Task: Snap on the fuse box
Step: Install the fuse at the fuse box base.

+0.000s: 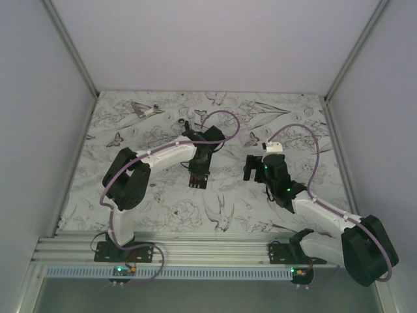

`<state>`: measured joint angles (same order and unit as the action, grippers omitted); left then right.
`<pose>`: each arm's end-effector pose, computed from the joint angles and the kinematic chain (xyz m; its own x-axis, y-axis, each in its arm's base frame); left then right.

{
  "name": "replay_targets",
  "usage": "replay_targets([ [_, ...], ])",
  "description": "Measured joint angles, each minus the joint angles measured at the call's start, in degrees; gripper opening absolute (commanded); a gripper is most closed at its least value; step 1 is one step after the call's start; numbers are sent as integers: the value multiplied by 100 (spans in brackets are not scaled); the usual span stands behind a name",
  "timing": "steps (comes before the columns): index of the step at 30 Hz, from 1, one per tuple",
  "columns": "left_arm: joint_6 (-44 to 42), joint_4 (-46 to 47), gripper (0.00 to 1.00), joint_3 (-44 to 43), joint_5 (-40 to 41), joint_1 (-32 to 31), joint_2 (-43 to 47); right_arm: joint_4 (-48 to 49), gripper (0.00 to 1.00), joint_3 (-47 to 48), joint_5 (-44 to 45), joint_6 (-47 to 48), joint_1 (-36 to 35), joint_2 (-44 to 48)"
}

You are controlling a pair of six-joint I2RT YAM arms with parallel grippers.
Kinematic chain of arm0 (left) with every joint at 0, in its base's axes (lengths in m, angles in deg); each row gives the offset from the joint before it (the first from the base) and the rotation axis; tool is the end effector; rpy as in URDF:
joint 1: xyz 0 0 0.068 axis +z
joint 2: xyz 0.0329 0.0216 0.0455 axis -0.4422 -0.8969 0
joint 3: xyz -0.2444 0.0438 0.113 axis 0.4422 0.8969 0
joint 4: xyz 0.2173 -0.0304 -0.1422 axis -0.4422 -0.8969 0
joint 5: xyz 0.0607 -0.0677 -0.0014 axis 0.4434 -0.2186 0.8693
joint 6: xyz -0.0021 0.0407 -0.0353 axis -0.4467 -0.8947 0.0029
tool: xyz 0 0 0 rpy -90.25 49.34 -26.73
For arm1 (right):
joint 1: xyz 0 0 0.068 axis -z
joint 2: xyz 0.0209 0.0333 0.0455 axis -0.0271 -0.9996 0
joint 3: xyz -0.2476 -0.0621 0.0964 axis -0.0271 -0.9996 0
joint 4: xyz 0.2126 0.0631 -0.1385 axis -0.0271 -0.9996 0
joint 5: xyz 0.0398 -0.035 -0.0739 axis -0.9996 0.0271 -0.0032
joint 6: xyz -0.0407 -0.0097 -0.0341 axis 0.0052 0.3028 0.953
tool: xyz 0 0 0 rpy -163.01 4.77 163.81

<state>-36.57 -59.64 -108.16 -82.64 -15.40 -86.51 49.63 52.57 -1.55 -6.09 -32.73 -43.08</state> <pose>0.3063 -0.2664 0.2021 -0.9215 0.0822 -0.3795 0.1361 0.9837 -0.1174 0.2020 0.1107 0.1947 -0.5138 0.0991 -0.8522 -0.1140 0.9766 0.1823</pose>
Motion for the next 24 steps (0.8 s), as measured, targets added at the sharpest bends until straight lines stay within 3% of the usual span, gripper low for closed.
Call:
replay_targets([
  [24,170,310,0,332,83,-37,26,0,99,7,-61,2,0,-94],
])
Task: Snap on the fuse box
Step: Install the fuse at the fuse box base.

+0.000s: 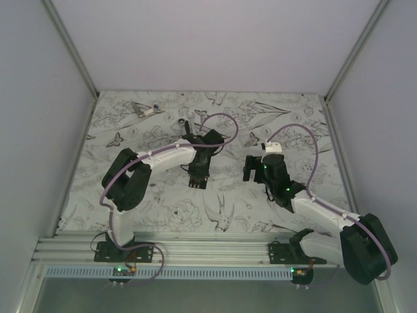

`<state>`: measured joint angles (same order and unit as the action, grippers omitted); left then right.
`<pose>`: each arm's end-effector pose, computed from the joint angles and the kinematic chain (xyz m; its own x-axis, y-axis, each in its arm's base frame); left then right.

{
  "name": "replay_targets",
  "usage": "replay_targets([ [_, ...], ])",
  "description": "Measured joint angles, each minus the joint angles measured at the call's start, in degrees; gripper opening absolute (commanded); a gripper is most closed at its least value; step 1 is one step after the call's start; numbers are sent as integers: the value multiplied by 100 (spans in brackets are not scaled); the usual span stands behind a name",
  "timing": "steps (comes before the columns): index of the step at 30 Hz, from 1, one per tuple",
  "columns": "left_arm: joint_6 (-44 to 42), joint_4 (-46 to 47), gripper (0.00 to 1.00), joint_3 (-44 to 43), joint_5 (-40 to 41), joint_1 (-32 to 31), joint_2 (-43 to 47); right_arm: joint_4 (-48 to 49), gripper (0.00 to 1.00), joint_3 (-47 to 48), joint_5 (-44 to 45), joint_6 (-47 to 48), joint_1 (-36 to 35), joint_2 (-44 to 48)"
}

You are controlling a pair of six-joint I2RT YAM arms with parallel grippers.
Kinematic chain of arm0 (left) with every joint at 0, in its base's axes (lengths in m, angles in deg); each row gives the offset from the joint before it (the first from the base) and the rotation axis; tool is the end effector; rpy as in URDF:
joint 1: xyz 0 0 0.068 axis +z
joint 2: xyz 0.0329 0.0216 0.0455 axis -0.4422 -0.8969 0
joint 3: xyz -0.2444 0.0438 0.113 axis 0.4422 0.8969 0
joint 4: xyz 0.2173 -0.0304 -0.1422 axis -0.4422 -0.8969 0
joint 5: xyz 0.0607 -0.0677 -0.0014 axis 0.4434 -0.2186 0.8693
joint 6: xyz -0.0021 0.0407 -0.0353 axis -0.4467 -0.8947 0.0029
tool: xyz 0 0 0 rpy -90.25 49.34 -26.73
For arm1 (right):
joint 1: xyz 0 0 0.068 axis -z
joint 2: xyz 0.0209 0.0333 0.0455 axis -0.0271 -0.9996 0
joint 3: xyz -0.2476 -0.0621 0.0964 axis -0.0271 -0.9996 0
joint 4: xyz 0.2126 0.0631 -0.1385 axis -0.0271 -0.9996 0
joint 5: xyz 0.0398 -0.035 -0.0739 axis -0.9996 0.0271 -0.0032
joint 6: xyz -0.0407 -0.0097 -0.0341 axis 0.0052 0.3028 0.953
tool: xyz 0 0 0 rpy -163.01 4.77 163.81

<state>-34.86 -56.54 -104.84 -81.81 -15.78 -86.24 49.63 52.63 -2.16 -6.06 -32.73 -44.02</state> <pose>0.3016 -0.2651 0.1896 -0.9215 0.0574 -0.3841 0.1108 0.9868 -0.1183 0.2032 0.1118 0.1915 -0.5282 0.0911 -0.8442 -0.1203 0.9762 0.1806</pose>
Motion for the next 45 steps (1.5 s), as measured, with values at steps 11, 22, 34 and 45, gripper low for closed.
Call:
replay_targets([
  [11,103,275,0,256,83,-9,98,0,100,4,-59,0,0,-20],
  [22,166,387,0,365,85,-28,140,0,100,4,-81,0,0,-26],
  [34,208,365,29,396,70,-63,210,0,100,4,-103,-2,0,-26],
  [45,205,173,30,308,109,-70,313,2,100,4,-125,0,0,-26],
])
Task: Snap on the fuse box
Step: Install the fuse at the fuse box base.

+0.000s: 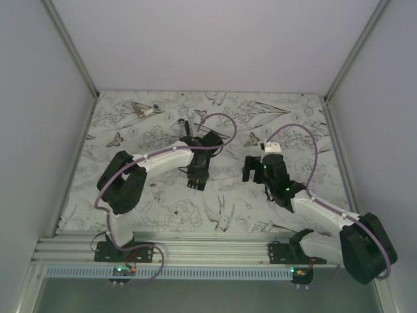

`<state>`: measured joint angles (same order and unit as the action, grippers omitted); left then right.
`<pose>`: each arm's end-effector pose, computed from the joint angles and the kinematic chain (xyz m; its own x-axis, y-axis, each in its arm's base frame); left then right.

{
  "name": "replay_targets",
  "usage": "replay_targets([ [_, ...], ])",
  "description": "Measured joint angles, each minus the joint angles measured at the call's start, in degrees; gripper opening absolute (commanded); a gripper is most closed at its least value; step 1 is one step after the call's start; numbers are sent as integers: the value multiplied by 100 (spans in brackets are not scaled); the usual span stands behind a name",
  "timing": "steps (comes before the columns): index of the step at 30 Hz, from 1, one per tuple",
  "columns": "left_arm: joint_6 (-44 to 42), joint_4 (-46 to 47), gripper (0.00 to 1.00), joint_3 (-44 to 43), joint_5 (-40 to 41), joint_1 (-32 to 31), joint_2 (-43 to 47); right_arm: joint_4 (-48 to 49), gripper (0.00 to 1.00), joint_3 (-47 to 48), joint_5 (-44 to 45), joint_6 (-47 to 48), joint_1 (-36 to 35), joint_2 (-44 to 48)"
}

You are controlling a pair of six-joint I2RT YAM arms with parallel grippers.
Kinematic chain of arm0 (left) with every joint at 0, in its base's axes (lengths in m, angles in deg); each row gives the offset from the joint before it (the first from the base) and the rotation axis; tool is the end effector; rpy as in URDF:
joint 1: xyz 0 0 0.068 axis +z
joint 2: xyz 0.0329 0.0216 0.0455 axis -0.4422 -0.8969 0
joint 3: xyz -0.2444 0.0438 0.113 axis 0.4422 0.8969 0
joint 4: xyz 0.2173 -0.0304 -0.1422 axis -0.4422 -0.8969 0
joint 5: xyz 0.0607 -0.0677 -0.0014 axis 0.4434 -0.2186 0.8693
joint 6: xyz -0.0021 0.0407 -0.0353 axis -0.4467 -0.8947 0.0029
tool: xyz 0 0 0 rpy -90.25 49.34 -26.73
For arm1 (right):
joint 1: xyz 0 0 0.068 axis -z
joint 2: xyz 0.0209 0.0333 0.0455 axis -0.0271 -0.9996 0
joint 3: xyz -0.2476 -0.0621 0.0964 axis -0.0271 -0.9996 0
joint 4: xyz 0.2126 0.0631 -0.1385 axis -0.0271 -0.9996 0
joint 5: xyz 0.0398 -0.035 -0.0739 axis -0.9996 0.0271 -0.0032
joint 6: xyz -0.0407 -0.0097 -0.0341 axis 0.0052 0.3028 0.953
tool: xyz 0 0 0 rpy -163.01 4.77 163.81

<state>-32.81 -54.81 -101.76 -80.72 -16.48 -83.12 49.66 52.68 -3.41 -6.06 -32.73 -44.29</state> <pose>0.2912 -0.2613 0.1962 -0.9111 0.0233 -0.4116 0.0871 0.9867 -0.1370 0.2034 0.1128 0.1907 -0.5372 0.0880 -0.8388 -0.1367 0.9723 0.1896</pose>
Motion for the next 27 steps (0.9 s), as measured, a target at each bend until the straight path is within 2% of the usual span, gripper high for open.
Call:
replay_targets([
  [3,0,-11,32,-33,0,-4,35,0,100,0,-24,0,0,-7],
  [8,-61,-13,48,-37,20,-4,326,4,100,0,-92,4,0,-37],
  [15,-258,-11,78,-42,66,221,796,-11,100,129,-76,210,0,-138],
  [20,-345,22,88,164,81,595,1005,-87,100,859,-7,439,94,-892],
  [27,-372,321,99,1097,-144,911,1491,-120,100,2087,63,756,378,-2253],
])
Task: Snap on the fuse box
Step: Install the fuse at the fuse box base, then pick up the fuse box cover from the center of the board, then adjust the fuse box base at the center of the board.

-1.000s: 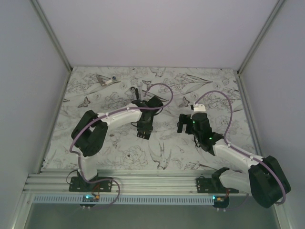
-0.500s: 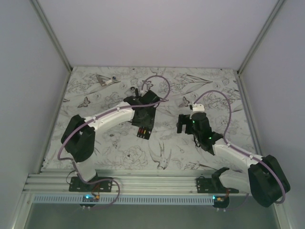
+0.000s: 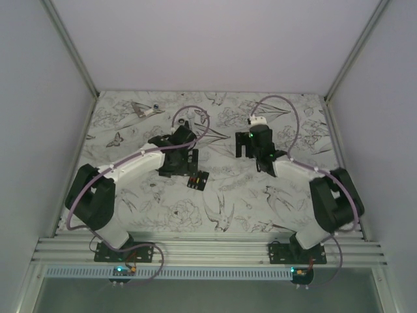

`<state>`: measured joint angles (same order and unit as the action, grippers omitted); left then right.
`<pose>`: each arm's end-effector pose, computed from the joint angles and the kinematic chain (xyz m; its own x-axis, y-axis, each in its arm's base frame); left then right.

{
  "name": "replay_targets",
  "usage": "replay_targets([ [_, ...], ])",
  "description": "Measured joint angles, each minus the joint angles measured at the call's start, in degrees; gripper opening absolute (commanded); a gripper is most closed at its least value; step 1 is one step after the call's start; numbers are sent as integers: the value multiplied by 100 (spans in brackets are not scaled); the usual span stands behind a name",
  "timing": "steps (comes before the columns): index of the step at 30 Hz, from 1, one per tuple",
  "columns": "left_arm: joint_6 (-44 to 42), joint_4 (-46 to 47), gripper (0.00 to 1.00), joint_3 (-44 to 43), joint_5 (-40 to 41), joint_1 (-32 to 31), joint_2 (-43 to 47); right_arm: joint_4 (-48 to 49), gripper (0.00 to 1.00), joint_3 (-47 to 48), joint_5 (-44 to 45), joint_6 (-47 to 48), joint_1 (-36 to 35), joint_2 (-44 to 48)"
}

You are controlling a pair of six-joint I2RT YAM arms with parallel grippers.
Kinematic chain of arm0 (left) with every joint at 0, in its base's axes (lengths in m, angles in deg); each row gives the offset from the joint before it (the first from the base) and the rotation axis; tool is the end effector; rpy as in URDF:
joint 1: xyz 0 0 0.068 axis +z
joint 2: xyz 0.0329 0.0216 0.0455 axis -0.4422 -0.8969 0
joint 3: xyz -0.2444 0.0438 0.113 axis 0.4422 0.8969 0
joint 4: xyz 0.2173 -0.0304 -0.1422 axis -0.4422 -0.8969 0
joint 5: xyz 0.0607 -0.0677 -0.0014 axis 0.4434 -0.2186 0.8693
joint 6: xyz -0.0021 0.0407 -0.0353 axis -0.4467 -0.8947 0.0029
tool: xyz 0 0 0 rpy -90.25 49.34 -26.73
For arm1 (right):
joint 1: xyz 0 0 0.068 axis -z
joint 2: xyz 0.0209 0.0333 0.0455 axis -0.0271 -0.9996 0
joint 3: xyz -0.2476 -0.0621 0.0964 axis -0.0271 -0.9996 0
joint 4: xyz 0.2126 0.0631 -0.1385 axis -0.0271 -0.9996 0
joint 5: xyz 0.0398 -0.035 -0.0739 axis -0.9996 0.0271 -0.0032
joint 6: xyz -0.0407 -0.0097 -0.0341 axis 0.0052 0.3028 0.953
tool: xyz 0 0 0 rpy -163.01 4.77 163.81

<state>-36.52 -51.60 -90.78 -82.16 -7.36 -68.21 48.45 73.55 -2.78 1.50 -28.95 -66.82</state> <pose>0.2859 -0.1843 0.2323 -0.8649 -0.0869 -0.4944 0.0138 0.9804 -0.1964 0.2942 0.1422 0.2029 -0.5515 -0.0258 -0.8338 -0.1296 0.9900 0.0552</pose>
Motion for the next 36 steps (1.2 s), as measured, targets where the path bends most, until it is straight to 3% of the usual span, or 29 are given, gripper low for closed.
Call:
replay_targets([
  [7,-33,448,100,511,-494,144,197,-118,95,1250,90,369,105,-1615],
  [16,-35,929,100,581,-1073,352,48,-393,77,2210,177,634,146,-2662],
  [24,-28,1049,100,463,-1388,361,-629,-555,58,2291,111,704,146,-2712],
  [36,341,1209,100,181,-1639,-96,-944,-789,55,1394,-46,601,146,-1622],
])
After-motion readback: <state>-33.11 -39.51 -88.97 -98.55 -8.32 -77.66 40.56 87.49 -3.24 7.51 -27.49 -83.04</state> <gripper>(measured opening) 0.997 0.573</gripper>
